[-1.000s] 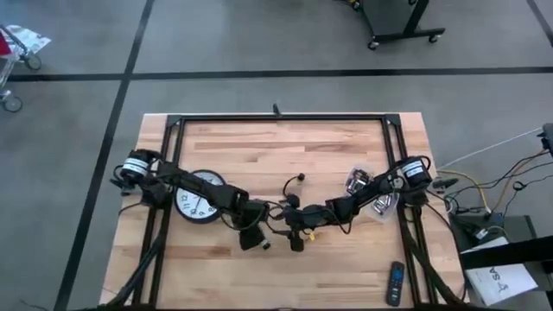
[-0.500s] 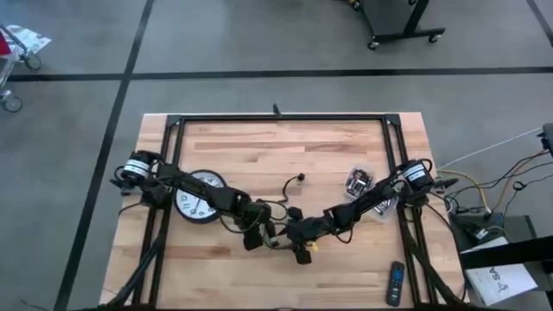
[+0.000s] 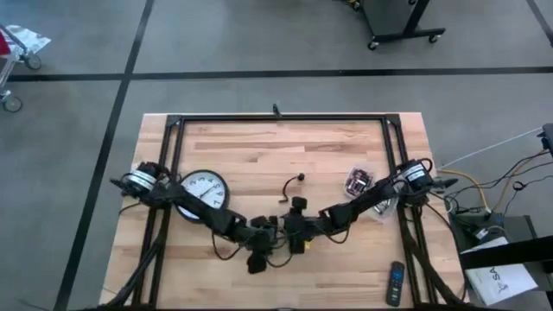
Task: Insert battery
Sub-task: Remove the white battery holder
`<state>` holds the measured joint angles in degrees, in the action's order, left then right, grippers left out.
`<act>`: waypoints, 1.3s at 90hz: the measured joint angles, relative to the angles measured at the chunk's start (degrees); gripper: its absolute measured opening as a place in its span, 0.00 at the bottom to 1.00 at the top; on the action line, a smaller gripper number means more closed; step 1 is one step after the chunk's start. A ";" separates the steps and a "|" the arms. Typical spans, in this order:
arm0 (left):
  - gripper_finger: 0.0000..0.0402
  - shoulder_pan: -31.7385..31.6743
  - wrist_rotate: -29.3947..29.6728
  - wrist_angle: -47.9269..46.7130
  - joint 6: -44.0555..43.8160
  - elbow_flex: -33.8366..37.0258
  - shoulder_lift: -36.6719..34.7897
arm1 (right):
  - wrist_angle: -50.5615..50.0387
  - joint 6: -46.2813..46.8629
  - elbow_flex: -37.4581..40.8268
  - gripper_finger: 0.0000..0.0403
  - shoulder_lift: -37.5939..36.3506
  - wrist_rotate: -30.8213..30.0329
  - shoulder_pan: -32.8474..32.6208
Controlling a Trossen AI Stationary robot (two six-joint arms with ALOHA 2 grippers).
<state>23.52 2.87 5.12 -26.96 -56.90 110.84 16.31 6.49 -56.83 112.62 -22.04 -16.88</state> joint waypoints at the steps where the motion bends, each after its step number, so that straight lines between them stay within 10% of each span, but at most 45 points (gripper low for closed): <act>1: 0.11 -0.01 0.19 0.46 0.37 0.00 0.16 | 0.03 -0.23 -0.11 0.49 0.00 0.12 0.22; 40: 0.10 0.10 4.77 0.04 5.77 0.11 -2.55 | -18.94 -3.29 -5.67 0.49 -2.44 1.90 2.42; 117: 0.10 0.91 26.79 4.80 12.74 0.13 0.36 | -12.41 -14.57 -5.68 0.49 -0.45 -2.43 5.35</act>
<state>24.43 29.66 9.93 -14.22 -56.77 111.20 3.90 -8.09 -62.51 112.17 -24.47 -11.53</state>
